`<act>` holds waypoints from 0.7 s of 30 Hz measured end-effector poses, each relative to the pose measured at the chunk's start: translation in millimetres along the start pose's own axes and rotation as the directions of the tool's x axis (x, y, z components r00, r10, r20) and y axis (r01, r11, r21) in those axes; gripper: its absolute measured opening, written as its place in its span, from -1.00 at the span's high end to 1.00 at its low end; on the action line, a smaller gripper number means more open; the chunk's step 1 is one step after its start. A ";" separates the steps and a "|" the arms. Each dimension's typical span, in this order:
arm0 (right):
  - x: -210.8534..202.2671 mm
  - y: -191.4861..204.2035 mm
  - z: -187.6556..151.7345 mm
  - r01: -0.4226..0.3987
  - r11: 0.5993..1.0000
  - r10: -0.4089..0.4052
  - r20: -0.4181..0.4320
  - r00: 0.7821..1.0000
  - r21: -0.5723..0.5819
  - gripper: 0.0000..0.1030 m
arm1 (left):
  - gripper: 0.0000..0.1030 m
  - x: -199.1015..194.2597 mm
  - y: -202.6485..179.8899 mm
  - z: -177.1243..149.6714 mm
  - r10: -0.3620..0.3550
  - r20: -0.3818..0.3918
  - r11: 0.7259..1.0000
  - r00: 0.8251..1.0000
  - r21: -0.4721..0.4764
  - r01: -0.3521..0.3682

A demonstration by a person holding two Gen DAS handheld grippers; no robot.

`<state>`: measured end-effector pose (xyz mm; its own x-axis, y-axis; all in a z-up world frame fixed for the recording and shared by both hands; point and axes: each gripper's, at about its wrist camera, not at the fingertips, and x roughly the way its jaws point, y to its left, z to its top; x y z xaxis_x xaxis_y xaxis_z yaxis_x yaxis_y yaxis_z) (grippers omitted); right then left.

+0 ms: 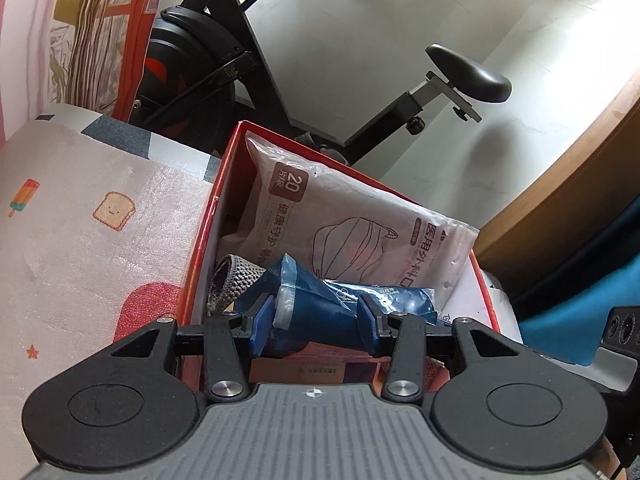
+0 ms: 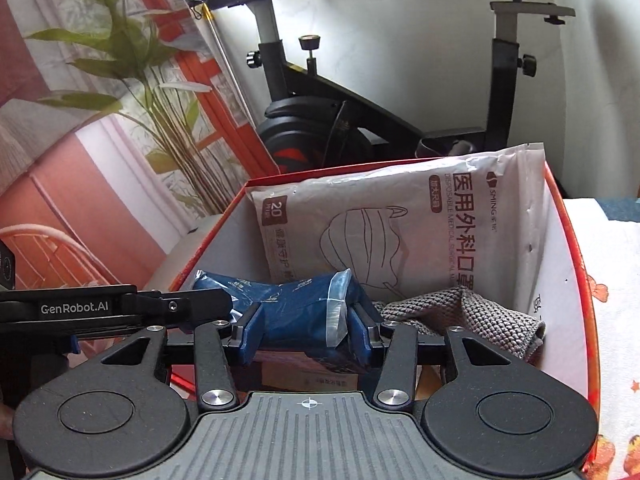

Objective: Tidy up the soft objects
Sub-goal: 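Lower the blue package into the red box and open both grippers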

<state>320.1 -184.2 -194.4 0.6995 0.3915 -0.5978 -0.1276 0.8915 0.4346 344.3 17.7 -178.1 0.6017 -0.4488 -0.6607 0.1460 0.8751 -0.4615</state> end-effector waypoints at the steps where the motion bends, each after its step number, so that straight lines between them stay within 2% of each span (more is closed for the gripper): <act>1: 3.9 -2.8 2.0 0.009 1.000 -0.009 -0.005 1.000 0.008 0.21 | 0.09 2.4 0.8 2.2 -0.007 -0.002 1.000 1.000 0.005 0.007; 4: 14.3 -11.1 9.1 0.031 0.999 -0.030 -0.019 0.999 0.043 0.26 | 0.08 6.5 -3.4 6.6 0.005 0.010 0.998 1.000 0.066 -0.006; 8: 30.7 -12.3 16.1 0.080 0.996 -0.079 -0.060 0.995 0.030 0.34 | 0.08 6.2 -8.9 10.9 0.045 0.057 0.990 0.997 0.128 -0.052; 12: 33.1 -18.0 20.6 0.120 0.989 -0.118 -0.027 0.993 0.092 0.36 | 0.08 1.8 -13.5 11.9 0.062 0.093 0.983 0.994 0.169 -0.077; 14: 30.1 -19.0 20.8 0.130 0.988 -0.130 -0.011 0.991 0.085 0.34 | 0.05 -0.7 -13.4 10.2 0.070 0.097 0.981 0.993 0.173 -0.086; 16: 24.9 -17.4 19.8 0.144 0.988 -0.144 0.001 0.990 0.063 0.30 | 0.03 -4.4 -13.2 7.8 0.074 0.106 0.980 0.992 0.176 -0.092; 19: 8.7 -13.8 17.9 0.163 0.986 -0.164 0.042 0.986 0.027 0.15 | -0.12 -11.3 -14.5 4.2 0.089 0.130 0.976 0.988 0.187 -0.113; 21: -2.4 -10.3 16.1 0.181 0.984 -0.180 0.066 0.981 0.000 0.00 | -0.30 -18.3 -17.0 1.5 0.094 0.151 0.972 0.984 0.201 -0.123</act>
<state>331.0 -198.0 -186.6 0.7556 0.2085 -0.6210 0.0011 0.9476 0.3194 332.0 11.3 -157.3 0.7241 -0.3325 -0.6042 0.2254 0.9421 -0.2484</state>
